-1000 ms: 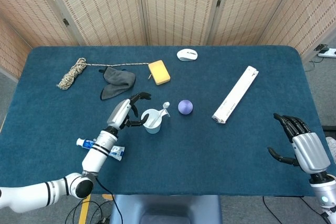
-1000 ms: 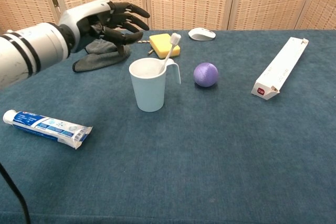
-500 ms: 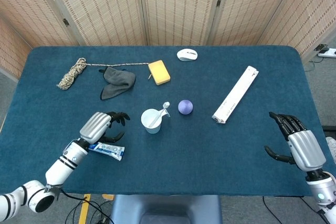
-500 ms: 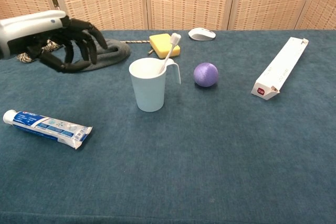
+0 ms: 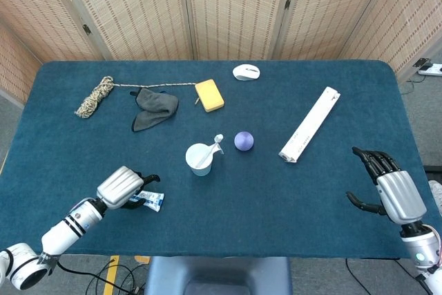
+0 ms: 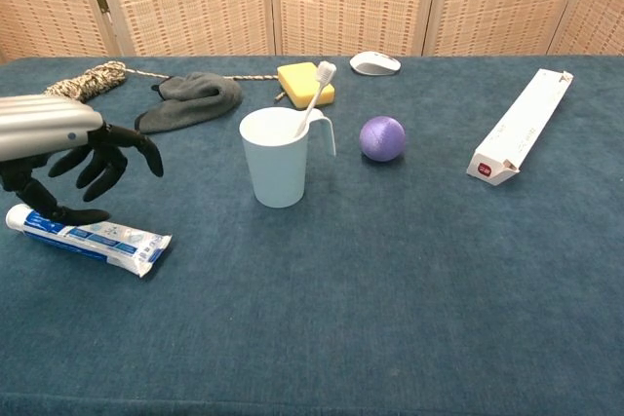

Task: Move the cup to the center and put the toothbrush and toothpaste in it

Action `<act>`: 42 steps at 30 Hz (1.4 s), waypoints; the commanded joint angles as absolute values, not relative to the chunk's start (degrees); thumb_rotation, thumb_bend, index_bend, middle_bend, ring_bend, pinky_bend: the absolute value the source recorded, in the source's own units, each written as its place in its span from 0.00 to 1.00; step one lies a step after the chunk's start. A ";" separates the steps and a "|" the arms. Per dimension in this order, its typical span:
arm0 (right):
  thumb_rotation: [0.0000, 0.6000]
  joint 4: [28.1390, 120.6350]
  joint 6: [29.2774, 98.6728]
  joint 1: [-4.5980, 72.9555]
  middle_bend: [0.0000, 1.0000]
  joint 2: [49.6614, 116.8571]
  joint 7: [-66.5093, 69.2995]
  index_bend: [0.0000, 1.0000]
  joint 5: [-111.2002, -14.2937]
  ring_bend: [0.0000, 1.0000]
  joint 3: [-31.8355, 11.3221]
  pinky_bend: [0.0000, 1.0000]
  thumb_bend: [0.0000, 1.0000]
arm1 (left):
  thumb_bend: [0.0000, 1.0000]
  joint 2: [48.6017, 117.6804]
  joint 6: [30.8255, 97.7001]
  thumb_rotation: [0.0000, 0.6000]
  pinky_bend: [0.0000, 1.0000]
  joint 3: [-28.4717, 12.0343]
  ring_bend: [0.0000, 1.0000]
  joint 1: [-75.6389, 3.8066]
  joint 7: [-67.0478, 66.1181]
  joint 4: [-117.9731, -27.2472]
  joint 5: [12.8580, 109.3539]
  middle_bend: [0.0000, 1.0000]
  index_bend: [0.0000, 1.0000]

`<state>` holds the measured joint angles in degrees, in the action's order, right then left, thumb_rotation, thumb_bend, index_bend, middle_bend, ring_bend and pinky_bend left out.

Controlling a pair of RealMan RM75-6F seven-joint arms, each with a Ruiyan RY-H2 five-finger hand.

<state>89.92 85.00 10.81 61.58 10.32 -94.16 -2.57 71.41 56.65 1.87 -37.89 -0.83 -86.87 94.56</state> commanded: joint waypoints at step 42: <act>1.00 90.54 84.67 11.04 0.19 61.58 9.92 0.00 -94.01 0.19 -2.49 0.18 0.21 | 0.36 76.69 51.79 1.00 0.83 2.72 0.80 -36.73 -12.03 -81.81 86.48 0.88 0.46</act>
